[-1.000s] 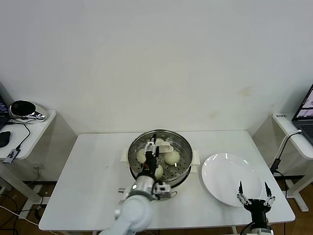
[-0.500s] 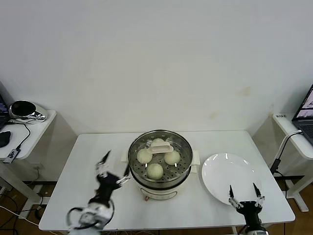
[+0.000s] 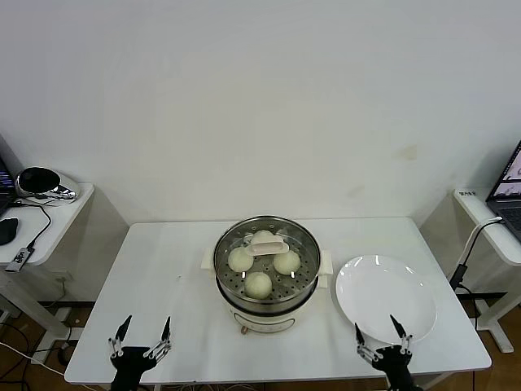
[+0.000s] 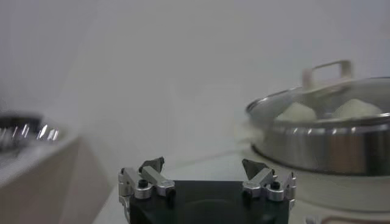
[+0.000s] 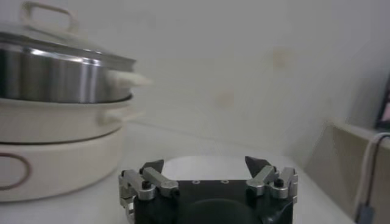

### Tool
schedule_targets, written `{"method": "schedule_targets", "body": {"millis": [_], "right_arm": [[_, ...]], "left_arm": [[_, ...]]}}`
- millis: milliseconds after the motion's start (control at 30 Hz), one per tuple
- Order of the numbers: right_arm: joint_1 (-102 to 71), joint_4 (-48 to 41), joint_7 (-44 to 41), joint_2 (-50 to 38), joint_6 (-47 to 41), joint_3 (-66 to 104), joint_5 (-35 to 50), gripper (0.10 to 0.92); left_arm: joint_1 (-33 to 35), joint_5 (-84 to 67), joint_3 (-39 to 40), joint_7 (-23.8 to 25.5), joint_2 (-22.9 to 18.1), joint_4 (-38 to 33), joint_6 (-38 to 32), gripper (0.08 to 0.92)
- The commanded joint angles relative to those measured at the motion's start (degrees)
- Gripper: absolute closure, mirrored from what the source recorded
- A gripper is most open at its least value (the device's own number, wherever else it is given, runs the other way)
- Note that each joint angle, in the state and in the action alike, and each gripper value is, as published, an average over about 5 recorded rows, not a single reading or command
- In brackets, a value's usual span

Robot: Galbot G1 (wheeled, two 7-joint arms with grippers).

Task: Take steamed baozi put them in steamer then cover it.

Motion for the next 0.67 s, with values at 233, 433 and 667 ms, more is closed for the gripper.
{"method": "schedule_targets", "body": {"millis": [233, 433, 667], "right_arm": [[-5.17, 5.14, -1.01, -1.10, -2.19, -4.29, 2.63, 0.203], [-5.62, 5.32, -0.93, -1.14, -2.91, -4.47, 2.51, 0.203], [-5.67, 5.78, -0.59, -1.62, -4.74, -5.66, 2.91, 0.203]], "left_arm": [[5.96, -5.32, -3.98, 5.58, -1.15, 4.81, -5.04, 0.177], [6.38, -4.83, -4.16, 6.41, -1.21, 5.26, -3.98, 0.177], [5.90, -5.57, -4.72, 6.52, -0.89, 5.14, -2.22, 0.177]]}}
